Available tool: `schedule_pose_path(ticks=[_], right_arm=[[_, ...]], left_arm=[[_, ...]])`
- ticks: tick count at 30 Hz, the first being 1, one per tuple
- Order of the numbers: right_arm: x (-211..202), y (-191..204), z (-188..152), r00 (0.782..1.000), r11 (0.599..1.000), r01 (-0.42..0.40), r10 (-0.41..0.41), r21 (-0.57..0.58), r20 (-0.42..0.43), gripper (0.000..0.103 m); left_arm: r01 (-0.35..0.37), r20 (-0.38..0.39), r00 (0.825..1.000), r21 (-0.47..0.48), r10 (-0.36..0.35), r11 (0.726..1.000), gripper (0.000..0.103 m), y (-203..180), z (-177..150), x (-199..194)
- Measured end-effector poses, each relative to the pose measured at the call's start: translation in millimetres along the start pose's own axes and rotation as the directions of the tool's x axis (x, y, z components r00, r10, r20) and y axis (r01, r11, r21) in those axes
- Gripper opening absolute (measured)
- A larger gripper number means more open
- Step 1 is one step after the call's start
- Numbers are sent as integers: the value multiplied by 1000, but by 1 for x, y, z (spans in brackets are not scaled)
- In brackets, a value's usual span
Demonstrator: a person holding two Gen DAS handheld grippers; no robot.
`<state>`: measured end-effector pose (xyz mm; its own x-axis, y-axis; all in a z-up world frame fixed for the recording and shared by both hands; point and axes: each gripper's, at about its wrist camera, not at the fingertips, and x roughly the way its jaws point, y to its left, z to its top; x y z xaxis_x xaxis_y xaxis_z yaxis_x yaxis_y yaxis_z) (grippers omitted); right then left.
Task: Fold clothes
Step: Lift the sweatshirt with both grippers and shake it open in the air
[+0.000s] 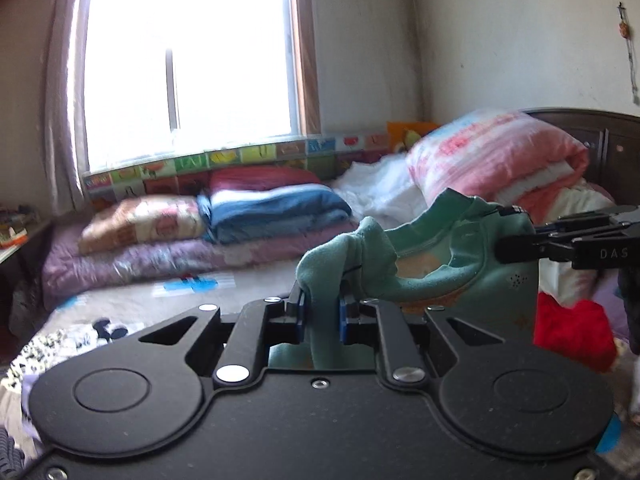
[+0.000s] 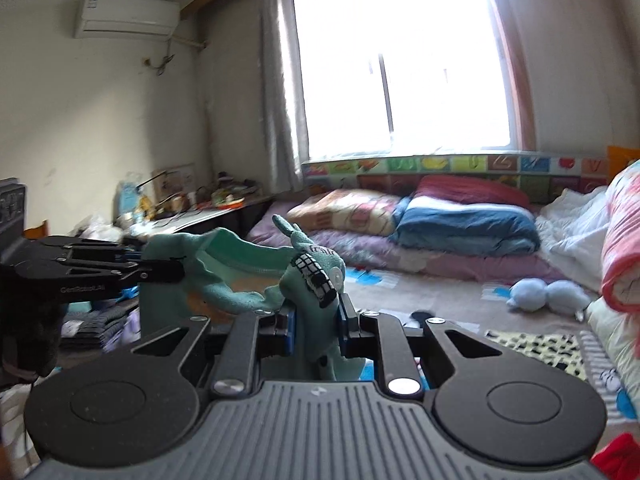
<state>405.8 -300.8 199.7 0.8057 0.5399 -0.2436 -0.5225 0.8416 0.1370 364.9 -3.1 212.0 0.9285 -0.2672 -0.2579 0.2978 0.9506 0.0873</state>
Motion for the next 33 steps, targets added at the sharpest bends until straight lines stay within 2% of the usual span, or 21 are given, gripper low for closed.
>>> schedule_pose_path(ticks=[3, 6, 8, 15, 19, 23, 27, 29, 31, 33], right_arm=[[21, 0, -5, 997, 996, 68, -66, -52, 43, 21], [38, 6, -34, 994, 989, 110, -110, -103, 10, 22], [42, 13, -65, 994, 985, 97, -103, -145, -37, 21], [-6, 59, -174, 987, 981, -15, -17, -195, -159, 21], [-49, 95, -217, 976, 976, -59, 13, -209, -216, 21], [-78, 130, -248, 959, 968, -79, 10, -238, -282, 22], [-94, 157, -271, 928, 960, -98, -7, -262, -372, 23], [-102, 173, -284, 904, 952, -117, -16, -283, -428, 33], [-112, 188, -296, 873, 944, -143, -21, -297, -487, 39], [-126, 201, -304, 840, 942, -186, 5, -279, -542, 41]], left_arm=[[-30, 20, 999, 31, 30, 999, 13, -2, -13, 8], [-19, -26, 999, 76, 21, 997, 13, -8, -47, 11], [6, -70, 998, 108, 2, 994, 13, -15, -80, 3], [94, -200, 977, 113, -70, 989, 13, -37, -183, -59], [114, -248, 966, 149, -75, 982, 13, -60, -214, -99], [140, -297, 952, 187, -80, 972, 13, -81, -239, -133], [160, -383, 920, 189, -78, 969, 13, -97, -272, -158], [174, -435, 897, 195, -74, 965, 16, -103, -287, -171], [196, -494, 866, 186, -81, 963, 17, -108, -302, -186], [228, -540, 832, 126, -126, 965, 18, -105, -308, -207]])
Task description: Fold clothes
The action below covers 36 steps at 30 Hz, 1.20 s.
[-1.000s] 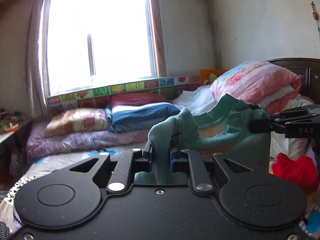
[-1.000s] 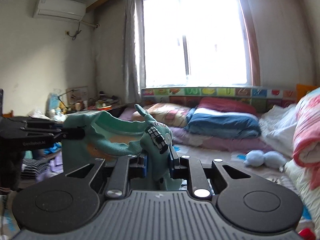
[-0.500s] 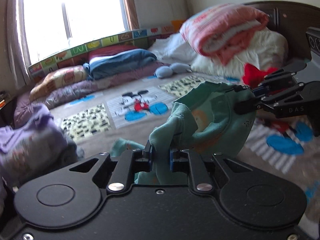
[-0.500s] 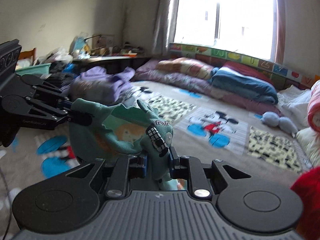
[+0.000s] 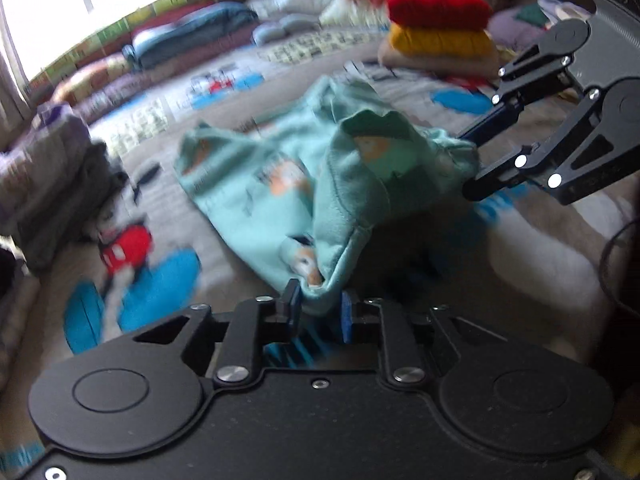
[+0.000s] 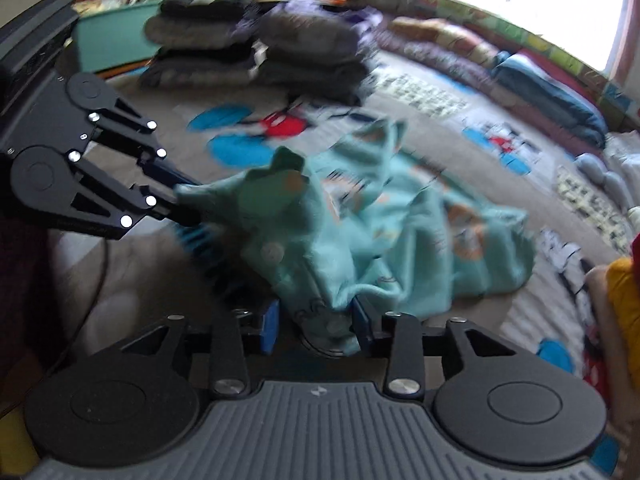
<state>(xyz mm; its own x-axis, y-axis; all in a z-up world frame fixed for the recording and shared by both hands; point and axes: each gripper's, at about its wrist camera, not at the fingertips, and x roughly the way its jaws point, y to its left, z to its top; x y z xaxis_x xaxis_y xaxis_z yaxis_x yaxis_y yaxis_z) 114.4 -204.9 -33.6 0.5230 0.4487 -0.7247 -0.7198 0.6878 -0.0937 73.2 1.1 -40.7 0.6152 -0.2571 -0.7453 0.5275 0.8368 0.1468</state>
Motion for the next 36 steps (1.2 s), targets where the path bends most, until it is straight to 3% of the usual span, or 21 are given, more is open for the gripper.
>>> schedule_pose_path(ticks=[3, 5, 7, 9, 11, 14, 19, 21, 24, 27, 30, 32, 33, 34, 35, 36], right_arm=[[-20, 15, -12, 996, 995, -79, 82, 53, -41, 45], [-40, 11, -17, 989, 976, -146, 150, 164, -14, 47], [-66, -9, -19, 977, 923, -214, 196, 320, 88, 50], [-93, -34, -26, 944, 814, -308, 198, 492, 263, 57], [-108, -57, -41, 895, 655, -401, 133, 641, 425, 72], [-101, -69, -64, 878, 503, -407, -13, 762, 478, 75], [-39, -48, -125, 919, 243, -346, -106, 906, 379, 76], [-18, -33, -145, 921, 170, -354, -108, 920, 375, 76], [4, -16, -168, 914, 84, -384, -105, 919, 392, 76], [8, -19, -166, 902, 90, -405, -122, 910, 413, 76], [13, -24, -158, 897, 106, -409, -135, 907, 420, 75], [20, -26, -152, 900, 135, -400, -131, 906, 417, 61], [25, -24, -151, 903, 151, -394, -120, 907, 413, 55], [30, -24, -149, 904, 155, -395, -108, 905, 413, 37], [34, -24, -148, 905, 157, -397, -96, 904, 414, 27], [33, -23, -147, 906, 173, -393, -98, 903, 413, 24]], left_arm=[[78, -34, 996, -79, -81, 994, 25, 1, -22, -29], [111, -18, 993, -163, -115, 980, 44, 12, -26, -57], [158, 71, 987, -285, -143, 945, 51, 29, -25, -93], [222, 192, 969, -419, -153, 880, 64, 48, -22, -123], [290, 310, 942, -562, -127, 774, 84, 68, -22, -138], [350, 371, 924, -722, -93, 597, 85, 86, -29, -116], [339, 320, 940, -900, -116, 274, 85, 79, -64, -13], [326, 309, 944, -930, -121, 172, 83, 72, -80, 23], [334, 323, 939, -938, -115, 92, 82, 60, -96, 48], [360, 349, 931, -926, -104, 115, 82, 62, -84, 55], [376, 364, 925, -917, -111, 130, 68, 63, -75, 64], [361, 343, 930, -920, -129, 155, 40, 60, -74, 72], [353, 332, 933, -921, -142, 165, 35, 58, -74, 75], [342, 319, 937, -919, -140, 197, 22, 56, -72, 74], [330, 306, 943, -915, -134, 234, 7, 55, -70, 71], [317, 293, 948, -909, -127, 270, 7, 54, -68, 69]])
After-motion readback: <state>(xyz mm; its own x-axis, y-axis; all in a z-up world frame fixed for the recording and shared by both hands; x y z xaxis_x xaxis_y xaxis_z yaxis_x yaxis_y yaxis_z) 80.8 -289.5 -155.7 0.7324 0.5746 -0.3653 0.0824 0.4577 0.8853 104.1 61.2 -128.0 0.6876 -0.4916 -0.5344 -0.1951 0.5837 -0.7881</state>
